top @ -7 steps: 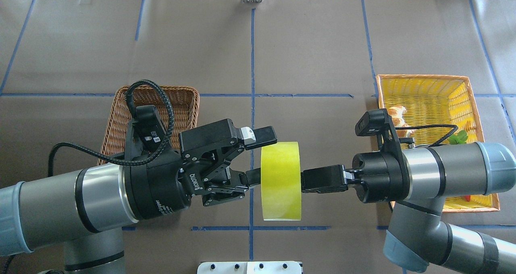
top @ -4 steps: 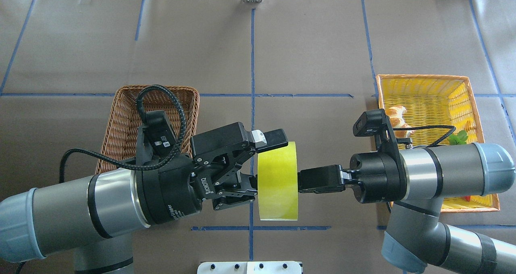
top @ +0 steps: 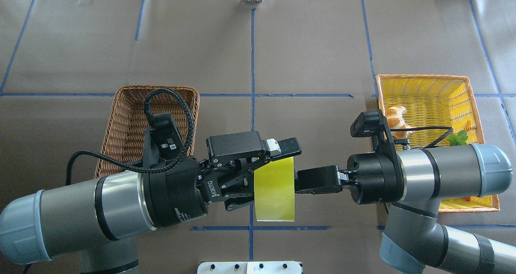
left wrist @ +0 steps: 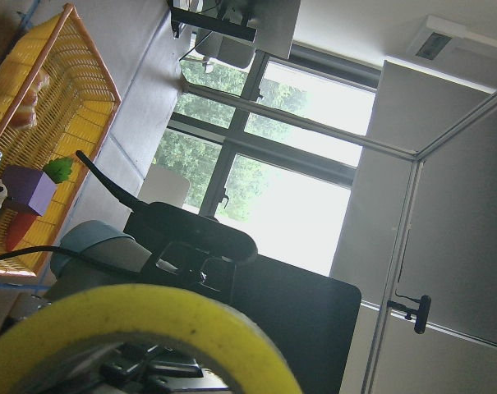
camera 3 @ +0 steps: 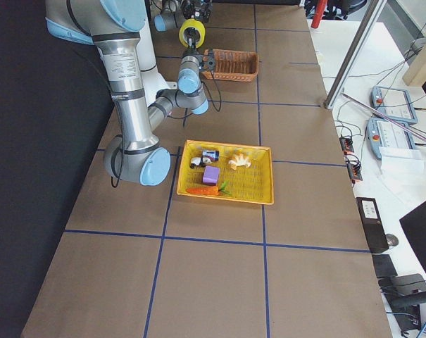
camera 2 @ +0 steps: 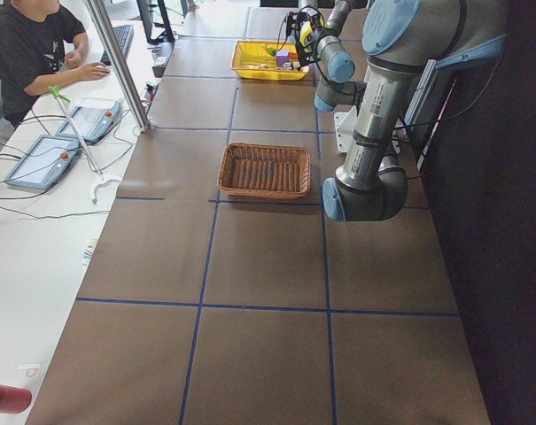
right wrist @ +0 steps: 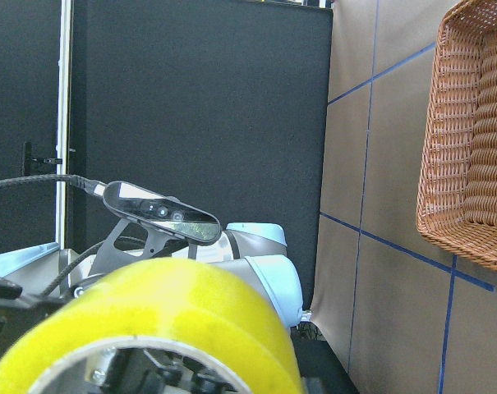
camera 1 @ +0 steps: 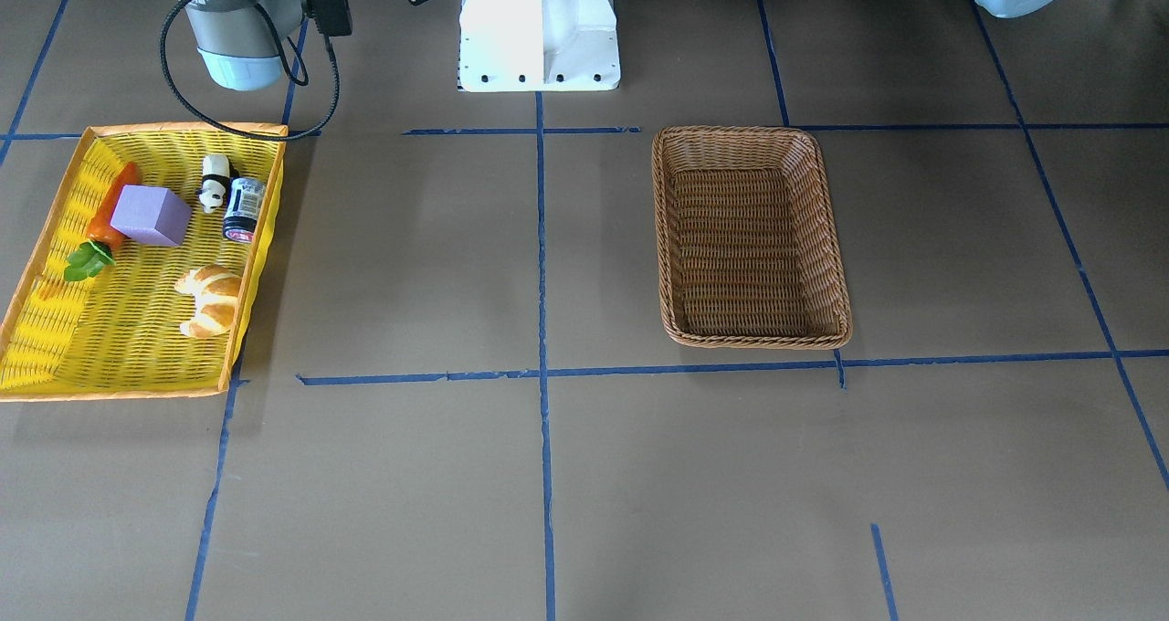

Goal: Move tape to another basket

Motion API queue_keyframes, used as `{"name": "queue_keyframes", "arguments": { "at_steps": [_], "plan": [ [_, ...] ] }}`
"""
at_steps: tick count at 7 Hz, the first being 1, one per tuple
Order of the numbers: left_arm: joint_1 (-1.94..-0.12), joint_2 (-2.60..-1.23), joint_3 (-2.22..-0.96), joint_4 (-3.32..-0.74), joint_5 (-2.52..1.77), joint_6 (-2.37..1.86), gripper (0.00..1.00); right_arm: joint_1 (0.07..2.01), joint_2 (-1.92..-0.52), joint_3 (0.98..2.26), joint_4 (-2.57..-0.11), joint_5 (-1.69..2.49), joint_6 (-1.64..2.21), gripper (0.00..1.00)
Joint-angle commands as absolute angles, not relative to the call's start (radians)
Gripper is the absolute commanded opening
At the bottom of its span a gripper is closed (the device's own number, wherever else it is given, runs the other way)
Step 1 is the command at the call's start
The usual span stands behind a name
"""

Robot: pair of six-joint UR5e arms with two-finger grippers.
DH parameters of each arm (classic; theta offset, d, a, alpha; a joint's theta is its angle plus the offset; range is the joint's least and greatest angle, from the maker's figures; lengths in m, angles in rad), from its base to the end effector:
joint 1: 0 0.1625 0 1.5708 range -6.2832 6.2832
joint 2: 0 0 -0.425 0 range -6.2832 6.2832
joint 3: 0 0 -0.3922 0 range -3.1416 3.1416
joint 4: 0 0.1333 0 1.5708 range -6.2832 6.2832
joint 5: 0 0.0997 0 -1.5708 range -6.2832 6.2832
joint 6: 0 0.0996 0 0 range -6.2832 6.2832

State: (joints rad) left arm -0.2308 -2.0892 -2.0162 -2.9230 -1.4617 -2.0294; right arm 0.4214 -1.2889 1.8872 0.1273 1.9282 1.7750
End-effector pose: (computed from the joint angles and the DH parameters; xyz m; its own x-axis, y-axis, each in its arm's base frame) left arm 0.3948 -0.2408 0.0691 -0.7271 -0.2812 -0.6263 -0.0185 0.9200 -0.3916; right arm -0.3667 -0.2722 0.2133 -0.6222 -0.0707 0.7796 -0.0186 0.9970 0.0756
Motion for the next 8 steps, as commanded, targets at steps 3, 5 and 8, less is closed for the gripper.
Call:
{"name": "queue_keyframes", "arguments": {
  "at_steps": [3, 5, 8],
  "plan": [
    [-0.23, -2.088, -2.025, -2.924, -1.462, -2.031, 0.01, 0.416, -1.287, 1.881, 0.127, 1.924, 1.776, 0.99],
    [-0.232, -2.088, -2.026, -2.924, -1.462, -2.031, 0.0, 0.416, -1.287, 1.882, 0.129, 1.922, 1.766, 1.0],
    [-0.232, -2.082, -2.034, -2.924, -1.462, -2.031, 0.0, 0.428, -1.296, 1.887, 0.135, 1.933, 1.766, 1.0]
  ]
}}
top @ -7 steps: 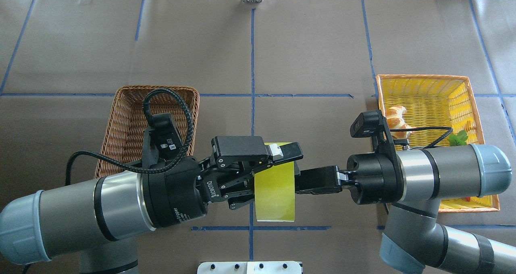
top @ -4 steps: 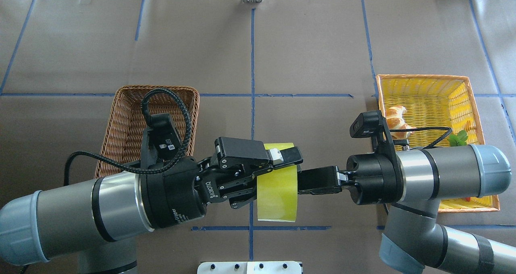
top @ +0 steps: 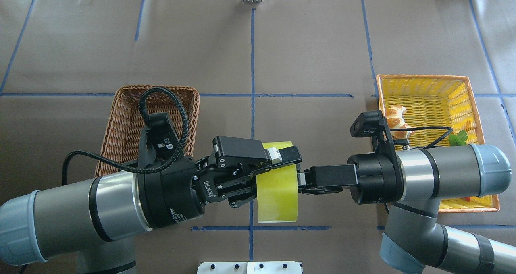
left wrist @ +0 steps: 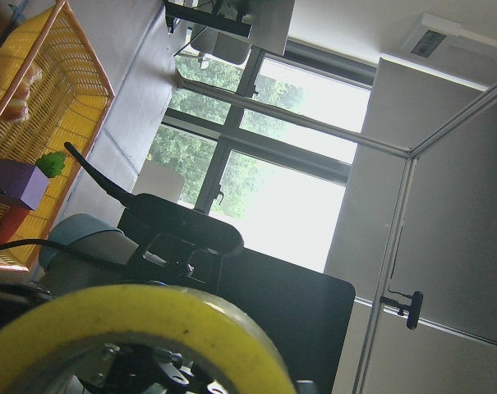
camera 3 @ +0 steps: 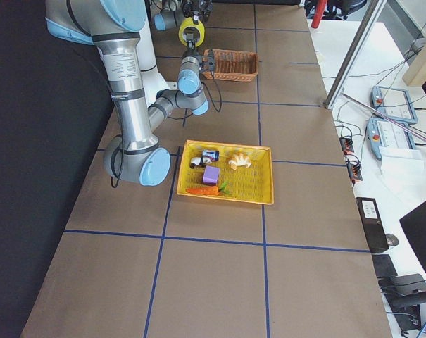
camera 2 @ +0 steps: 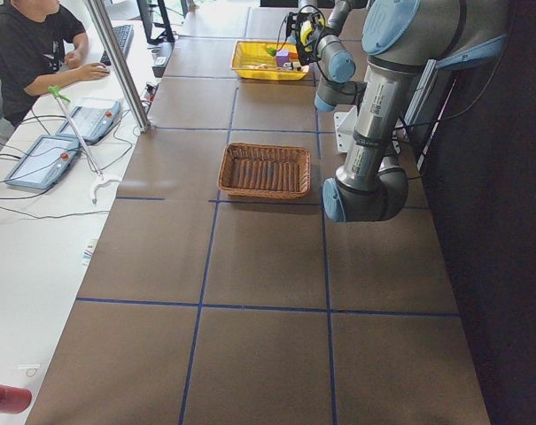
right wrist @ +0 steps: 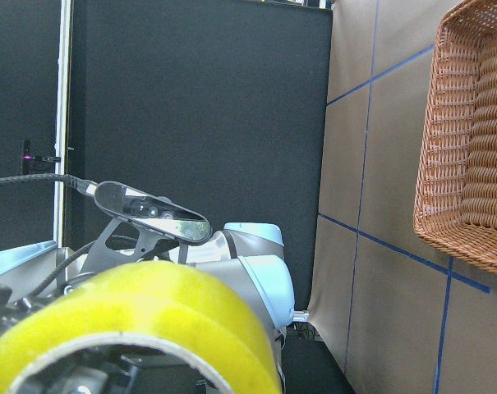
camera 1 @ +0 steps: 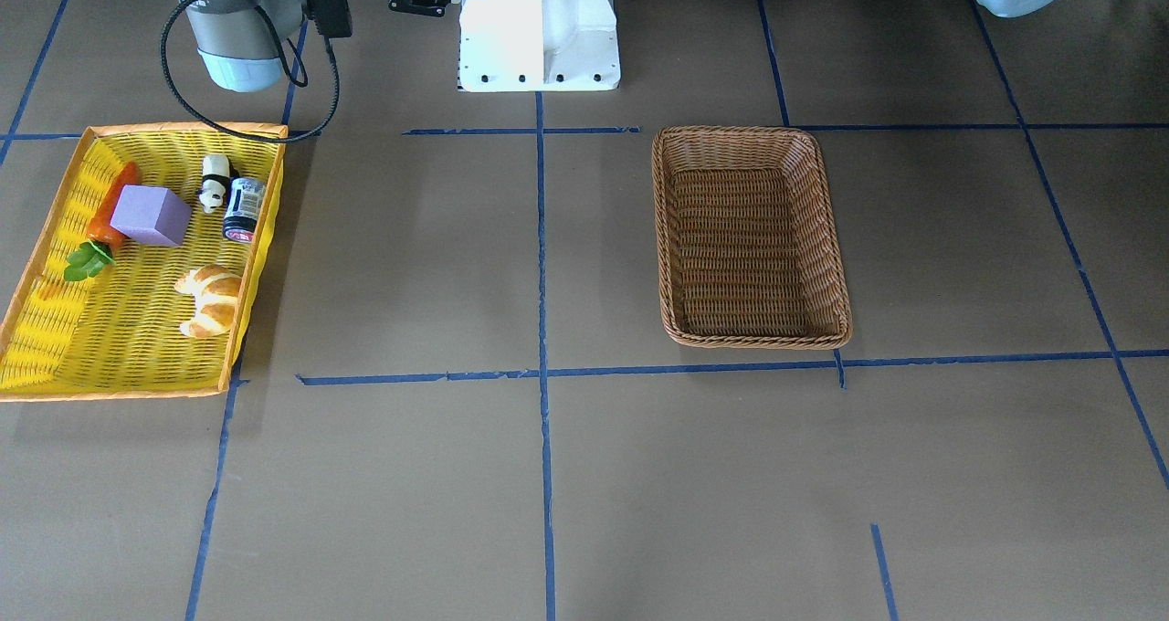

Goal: Move tape to another basket

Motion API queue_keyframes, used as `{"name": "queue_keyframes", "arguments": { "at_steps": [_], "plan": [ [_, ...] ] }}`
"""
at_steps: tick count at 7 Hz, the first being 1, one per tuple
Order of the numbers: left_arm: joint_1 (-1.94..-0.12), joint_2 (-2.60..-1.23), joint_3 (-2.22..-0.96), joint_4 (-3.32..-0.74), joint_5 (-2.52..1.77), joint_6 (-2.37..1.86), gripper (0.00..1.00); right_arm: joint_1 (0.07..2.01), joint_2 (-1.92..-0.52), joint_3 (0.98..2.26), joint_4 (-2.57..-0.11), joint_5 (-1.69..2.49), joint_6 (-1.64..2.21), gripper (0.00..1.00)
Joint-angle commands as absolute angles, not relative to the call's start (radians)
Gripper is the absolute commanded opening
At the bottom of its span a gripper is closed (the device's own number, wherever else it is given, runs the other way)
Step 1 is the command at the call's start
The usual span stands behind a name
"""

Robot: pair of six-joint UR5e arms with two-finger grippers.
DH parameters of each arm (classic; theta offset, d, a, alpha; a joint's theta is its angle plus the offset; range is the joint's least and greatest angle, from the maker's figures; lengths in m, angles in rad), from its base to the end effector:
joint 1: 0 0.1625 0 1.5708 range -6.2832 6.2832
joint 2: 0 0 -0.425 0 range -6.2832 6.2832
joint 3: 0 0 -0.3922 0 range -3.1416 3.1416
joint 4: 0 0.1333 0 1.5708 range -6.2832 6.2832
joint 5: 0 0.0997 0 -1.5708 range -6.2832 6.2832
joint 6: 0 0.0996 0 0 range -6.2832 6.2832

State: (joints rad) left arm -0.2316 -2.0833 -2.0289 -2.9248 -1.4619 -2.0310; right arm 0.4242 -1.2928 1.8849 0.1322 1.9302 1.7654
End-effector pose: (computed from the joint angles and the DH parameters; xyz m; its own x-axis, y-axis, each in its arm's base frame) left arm 0.3892 -0.2399 0.0688 -0.7324 -0.2809 -0.6202 -0.0223 0.9204 -0.3904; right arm -0.3659 -0.2731 0.2158 -0.6206 -0.0816 0.7799 -0.0257 0.9961 0.0838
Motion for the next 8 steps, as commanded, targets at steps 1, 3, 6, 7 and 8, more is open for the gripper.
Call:
{"name": "queue_keyframes", "arguments": {
  "at_steps": [1, 3, 6, 7, 8],
  "plan": [
    [-0.238, -2.077, -2.054, -2.925, -1.463, -2.029, 0.0, 0.436, -1.307, 1.888, 0.14, 1.937, 1.77, 1.0],
    [-0.25, -2.039, -2.1, -2.927, -1.463, -2.022, 0.0, 0.492, -1.356, 1.887, 0.14, 1.982, 1.775, 1.0],
    [-0.281, -1.967, -2.092, -2.922, -1.418, -2.01, 0.0, 0.685, -1.385, 1.89, 0.064, 2.171, 1.846, 1.0],
    [-0.296, -1.947, -2.086, -2.904, -1.417, -1.999, 0.0, 0.813, -1.375, 1.893, -0.087, 2.342, 1.847, 1.0],
    [-0.336, -1.901, -2.063, -2.901, -1.427, -1.971, 0.0, 0.918, -1.373, 1.904, -0.233, 2.459, 1.842, 1.0]
  ]
}}
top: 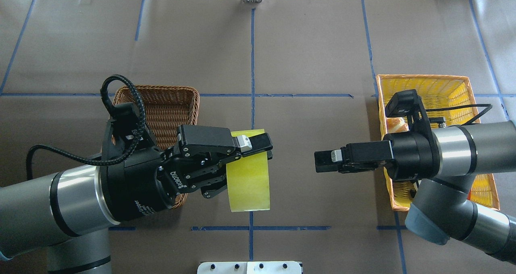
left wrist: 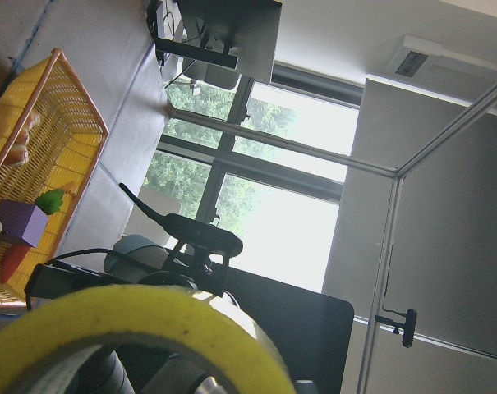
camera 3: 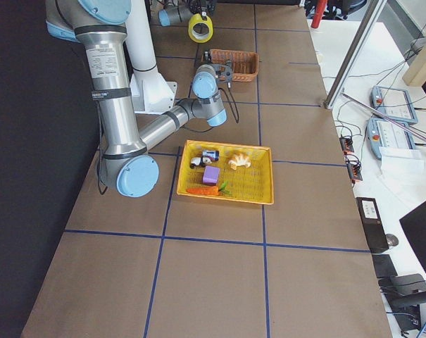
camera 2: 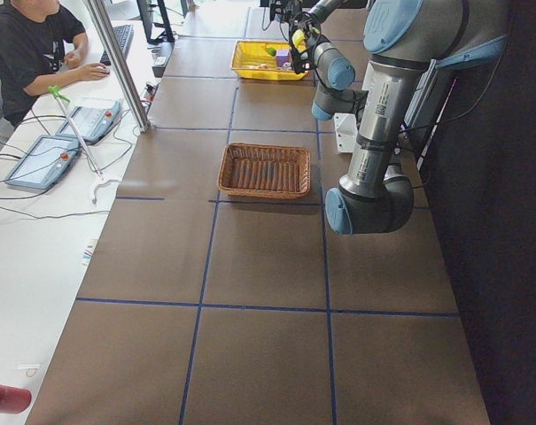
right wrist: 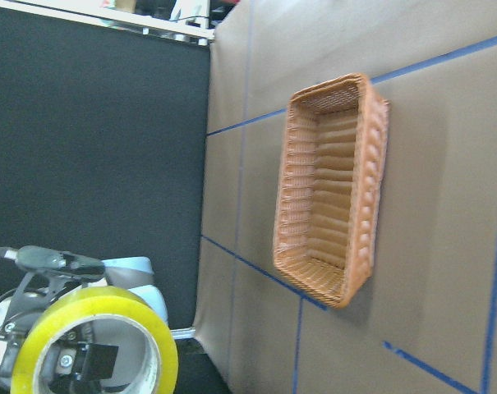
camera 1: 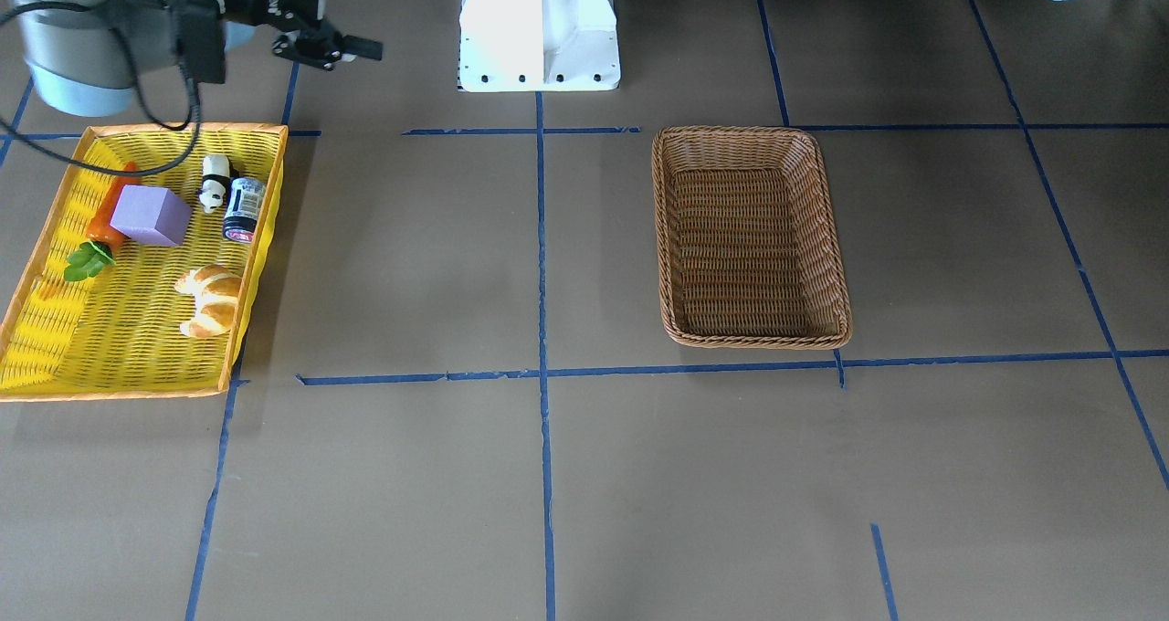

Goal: Move tape to another basket

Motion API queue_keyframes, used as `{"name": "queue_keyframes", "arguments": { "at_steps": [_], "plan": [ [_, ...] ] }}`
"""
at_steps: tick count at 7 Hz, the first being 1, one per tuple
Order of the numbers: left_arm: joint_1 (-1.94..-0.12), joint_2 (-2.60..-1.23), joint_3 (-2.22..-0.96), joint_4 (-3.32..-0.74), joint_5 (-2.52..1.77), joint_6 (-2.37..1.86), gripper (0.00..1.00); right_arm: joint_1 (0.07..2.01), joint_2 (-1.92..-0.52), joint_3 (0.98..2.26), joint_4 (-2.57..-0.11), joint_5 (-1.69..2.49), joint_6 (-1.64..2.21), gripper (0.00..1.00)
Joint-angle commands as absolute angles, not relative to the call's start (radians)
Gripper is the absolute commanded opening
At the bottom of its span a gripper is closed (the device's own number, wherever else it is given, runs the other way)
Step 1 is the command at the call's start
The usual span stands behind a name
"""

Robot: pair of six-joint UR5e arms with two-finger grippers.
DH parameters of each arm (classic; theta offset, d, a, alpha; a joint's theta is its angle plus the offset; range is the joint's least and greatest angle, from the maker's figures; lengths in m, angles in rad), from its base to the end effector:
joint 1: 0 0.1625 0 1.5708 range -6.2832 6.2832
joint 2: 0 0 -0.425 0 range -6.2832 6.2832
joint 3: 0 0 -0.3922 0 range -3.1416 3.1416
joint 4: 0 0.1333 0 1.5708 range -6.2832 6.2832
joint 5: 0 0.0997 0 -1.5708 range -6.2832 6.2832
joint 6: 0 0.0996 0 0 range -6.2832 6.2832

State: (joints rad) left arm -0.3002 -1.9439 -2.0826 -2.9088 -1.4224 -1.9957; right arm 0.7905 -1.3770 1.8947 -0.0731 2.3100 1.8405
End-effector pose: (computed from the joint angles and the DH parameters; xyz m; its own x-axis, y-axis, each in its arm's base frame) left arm 0.3585 -0.2659 0.1157 -0.6950 -0.2116 -0.6871 0.1298 0.9031 -0.4094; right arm -0.2669 -0.3637 0.2638 -0.3176 -0.0409 0.9474 -0.0132 0.9992 0.0387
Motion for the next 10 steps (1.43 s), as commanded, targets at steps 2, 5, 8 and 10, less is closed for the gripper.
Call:
{"name": "queue_keyframes", "arguments": {
  "at_steps": [2, 5, 8, 10],
  "plan": [
    [-0.379, -1.878, -2.057, -2.666, -1.516, -1.822, 0.0, 1.072, -1.364, 1.902, -0.493, 2.568, 1.766, 1.0],
    [-0.502, -1.879, -2.063, -2.21, -1.693, -1.595, 0.0, 1.1, -1.382, 1.902, -0.873, 2.524, 1.362, 1.0],
    [-0.54, -1.881, -2.063, -1.88, -1.692, -1.34, 0.0, 1.095, -1.388, 1.908, -1.298, 2.312, 0.843, 1.0],
    [-0.54, -1.879, -2.002, -1.793, -1.687, -1.266, 0.0, 1.164, -1.385, 1.914, -1.573, 2.261, 0.435, 1.0]
  ]
}}
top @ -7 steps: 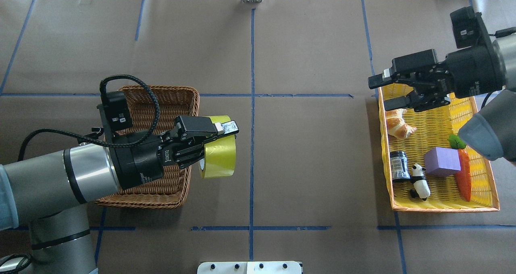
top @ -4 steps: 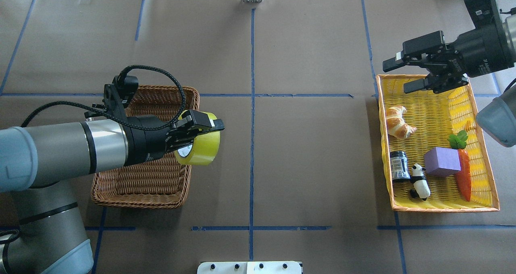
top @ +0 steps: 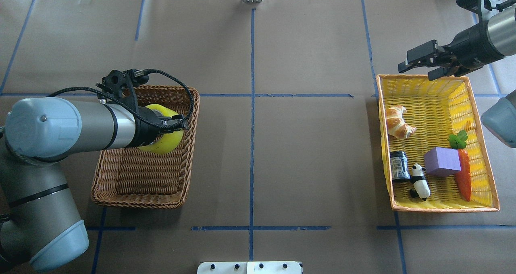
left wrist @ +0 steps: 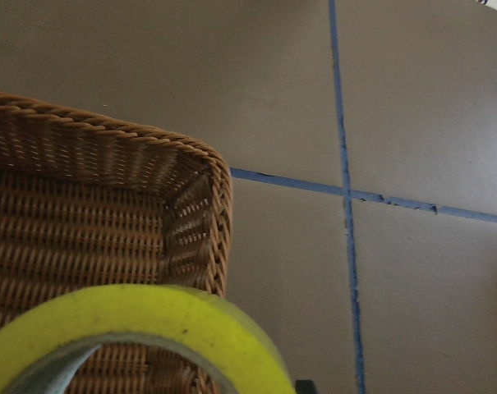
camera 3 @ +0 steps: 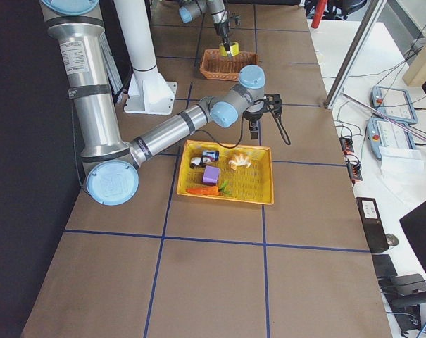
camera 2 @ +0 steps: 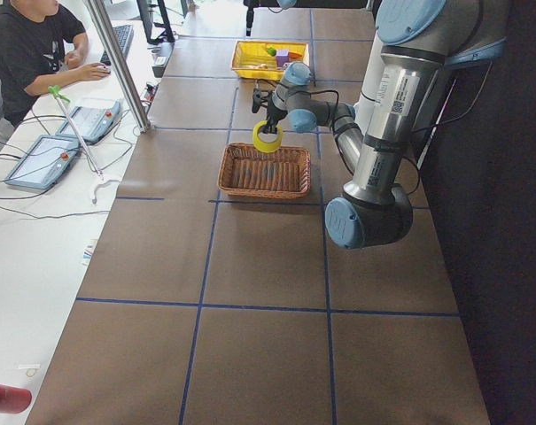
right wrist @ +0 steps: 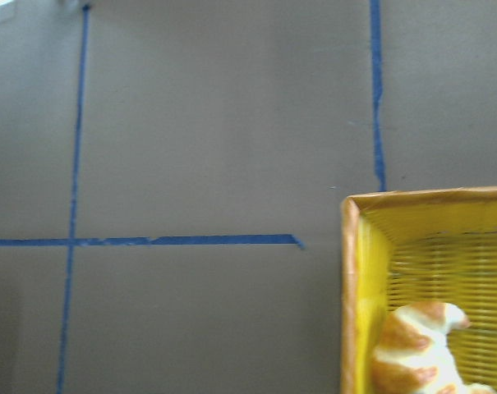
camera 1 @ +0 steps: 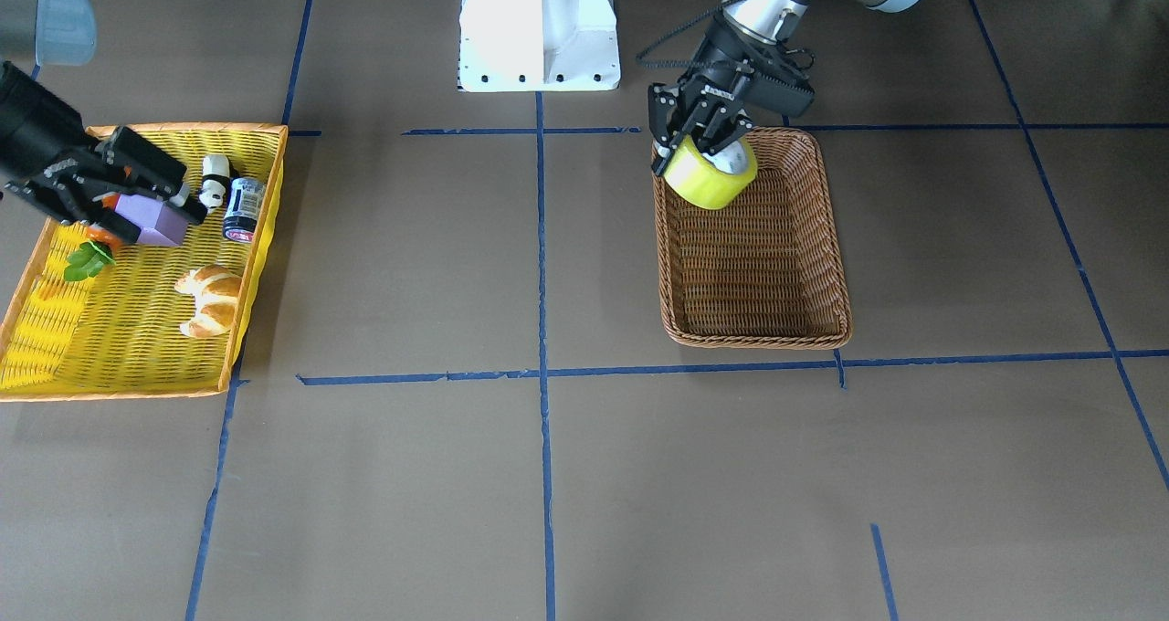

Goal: Move tape to another basket

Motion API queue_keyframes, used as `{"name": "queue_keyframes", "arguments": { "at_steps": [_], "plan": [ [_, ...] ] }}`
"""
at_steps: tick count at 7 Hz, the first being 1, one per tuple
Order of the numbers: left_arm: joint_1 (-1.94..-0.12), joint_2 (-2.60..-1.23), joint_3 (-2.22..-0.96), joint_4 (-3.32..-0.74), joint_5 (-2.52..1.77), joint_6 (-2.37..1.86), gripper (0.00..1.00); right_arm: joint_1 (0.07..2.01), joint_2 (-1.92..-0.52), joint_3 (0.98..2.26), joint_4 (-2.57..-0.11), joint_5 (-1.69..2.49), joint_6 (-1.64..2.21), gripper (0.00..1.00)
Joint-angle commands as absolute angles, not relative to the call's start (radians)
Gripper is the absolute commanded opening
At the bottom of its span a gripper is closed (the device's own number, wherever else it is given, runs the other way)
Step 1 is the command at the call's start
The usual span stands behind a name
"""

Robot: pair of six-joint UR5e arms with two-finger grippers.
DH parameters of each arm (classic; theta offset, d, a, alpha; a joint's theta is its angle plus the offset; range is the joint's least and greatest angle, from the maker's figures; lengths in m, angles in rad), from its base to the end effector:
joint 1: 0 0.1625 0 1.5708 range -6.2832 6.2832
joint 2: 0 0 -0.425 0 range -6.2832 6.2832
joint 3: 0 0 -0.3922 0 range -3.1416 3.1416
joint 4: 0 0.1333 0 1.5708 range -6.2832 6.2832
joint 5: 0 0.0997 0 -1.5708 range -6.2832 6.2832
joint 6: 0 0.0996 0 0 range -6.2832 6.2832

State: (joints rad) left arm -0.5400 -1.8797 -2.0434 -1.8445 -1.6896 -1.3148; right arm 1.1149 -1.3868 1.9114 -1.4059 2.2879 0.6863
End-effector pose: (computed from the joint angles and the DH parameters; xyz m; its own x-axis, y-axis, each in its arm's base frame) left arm 0.4031 -0.3833 0.2532 0.5160 -0.0162 -0.8564 0.3012 0.9394 0.1638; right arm -0.1777 -0.5164 0.3784 0.5964 -0.1081 0.7954 -0.0494 0.9841 0.1708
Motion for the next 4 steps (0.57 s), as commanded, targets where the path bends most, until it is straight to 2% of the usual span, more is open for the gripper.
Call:
{"name": "queue_keyframes", "arguments": {
  "at_steps": [1, 2, 3, 4],
  "plan": [
    [-0.534, -1.893, -1.92, -1.798, -1.684, -1.264, 0.0, 1.239, -1.384, 1.914, -1.691, 2.275, 0.211, 1.0],
    [-0.532, -1.916, -1.864, -1.801, -1.687, -1.261, 0.0, 1.283, -1.376, 1.942, -1.821, 2.276, 0.072, 1.0],
    [-0.534, -1.916, -1.861, -1.798, -1.69, -1.234, 0.07, 1.301, -1.382, 1.975, -1.894, 2.276, 0.02, 1.0],
    [-0.532, -1.911, -1.861, -1.792, -1.692, -1.17, 0.49, 1.301, -1.396, 1.983, -1.893, 2.276, 0.02, 1.0]
  ]
}}
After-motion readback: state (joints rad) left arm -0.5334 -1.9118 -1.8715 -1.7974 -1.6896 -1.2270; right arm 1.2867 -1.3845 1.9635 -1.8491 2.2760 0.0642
